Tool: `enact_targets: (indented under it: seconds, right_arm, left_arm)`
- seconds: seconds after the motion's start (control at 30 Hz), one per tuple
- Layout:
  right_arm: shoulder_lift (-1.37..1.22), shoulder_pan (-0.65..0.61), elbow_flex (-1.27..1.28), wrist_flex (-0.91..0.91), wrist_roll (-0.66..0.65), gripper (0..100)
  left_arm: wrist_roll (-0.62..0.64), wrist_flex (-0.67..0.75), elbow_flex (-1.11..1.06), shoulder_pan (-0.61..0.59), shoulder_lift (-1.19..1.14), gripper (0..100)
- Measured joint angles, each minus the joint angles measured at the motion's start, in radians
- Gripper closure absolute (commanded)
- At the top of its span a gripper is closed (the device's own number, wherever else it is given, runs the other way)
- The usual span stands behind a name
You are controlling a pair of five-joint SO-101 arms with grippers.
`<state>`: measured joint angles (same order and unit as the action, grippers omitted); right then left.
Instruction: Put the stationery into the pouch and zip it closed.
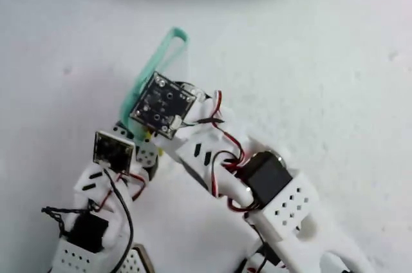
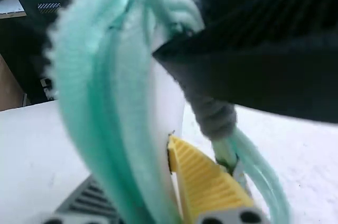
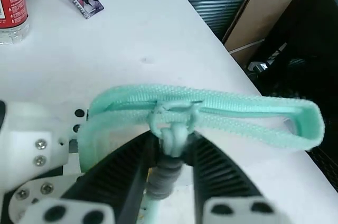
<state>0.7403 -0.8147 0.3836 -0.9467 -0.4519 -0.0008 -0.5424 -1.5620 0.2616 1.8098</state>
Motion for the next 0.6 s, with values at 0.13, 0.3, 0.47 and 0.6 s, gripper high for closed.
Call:
enact_targets:
  seconds: [0.13, 0.3, 0.47, 0.6]
  right_arm:
    - [0.000, 0.000, 0.000, 0.003, -0.002, 98.1]
    - [0.031, 0.029, 0.002, 0.003, -0.002, 98.1]
    - [0.109, 0.087, 0.018, 0.003, -0.002, 98.1]
    - [0.123, 0.092, 0.069, 0.003, -0.002, 98.1]
  left_arm:
    - [0.000, 0.000, 0.000, 0.000, 0.000, 92]
    - [0.025, -0.061, 0.014, -0.002, 0.002, 79]
    - [0.110, -0.201, 0.109, -0.003, 0.003, 79]
    - [0.124, -0.219, 0.143, -0.005, 0.003, 79]
